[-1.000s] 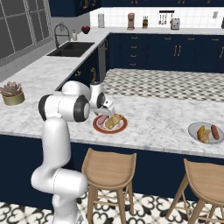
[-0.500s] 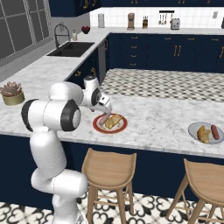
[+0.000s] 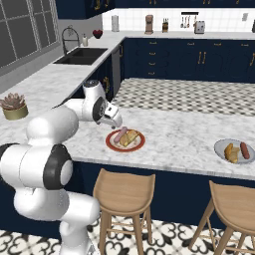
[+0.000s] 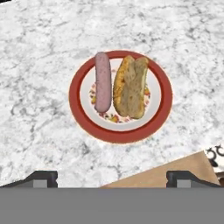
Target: Place one bun and one sausage from the bowl on each plate.
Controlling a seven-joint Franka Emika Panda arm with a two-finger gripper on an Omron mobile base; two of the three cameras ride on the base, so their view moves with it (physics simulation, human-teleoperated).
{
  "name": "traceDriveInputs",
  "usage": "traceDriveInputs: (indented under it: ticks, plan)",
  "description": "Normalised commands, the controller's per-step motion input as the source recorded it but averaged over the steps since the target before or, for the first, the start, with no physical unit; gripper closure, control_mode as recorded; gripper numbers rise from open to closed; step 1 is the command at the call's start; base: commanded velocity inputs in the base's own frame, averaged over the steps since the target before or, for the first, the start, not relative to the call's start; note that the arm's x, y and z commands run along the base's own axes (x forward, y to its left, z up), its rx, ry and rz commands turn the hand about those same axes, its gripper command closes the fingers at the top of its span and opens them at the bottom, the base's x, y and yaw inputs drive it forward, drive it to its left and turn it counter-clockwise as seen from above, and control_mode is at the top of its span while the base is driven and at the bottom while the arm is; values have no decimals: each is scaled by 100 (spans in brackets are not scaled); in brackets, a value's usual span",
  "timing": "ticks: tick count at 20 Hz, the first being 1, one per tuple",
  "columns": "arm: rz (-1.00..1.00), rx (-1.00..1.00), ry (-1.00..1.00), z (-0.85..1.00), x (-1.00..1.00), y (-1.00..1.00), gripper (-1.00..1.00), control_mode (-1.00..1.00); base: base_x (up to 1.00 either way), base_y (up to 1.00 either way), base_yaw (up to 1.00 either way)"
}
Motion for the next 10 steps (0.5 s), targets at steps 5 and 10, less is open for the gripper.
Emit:
traceDriveInputs:
  ticks: [5,10]
  plan:
    - [0,0,-8,31,-96,0,-100,-100,0,0,0]
    - [7,0,-3,45,-52,-4,-100,-100,0,0,0]
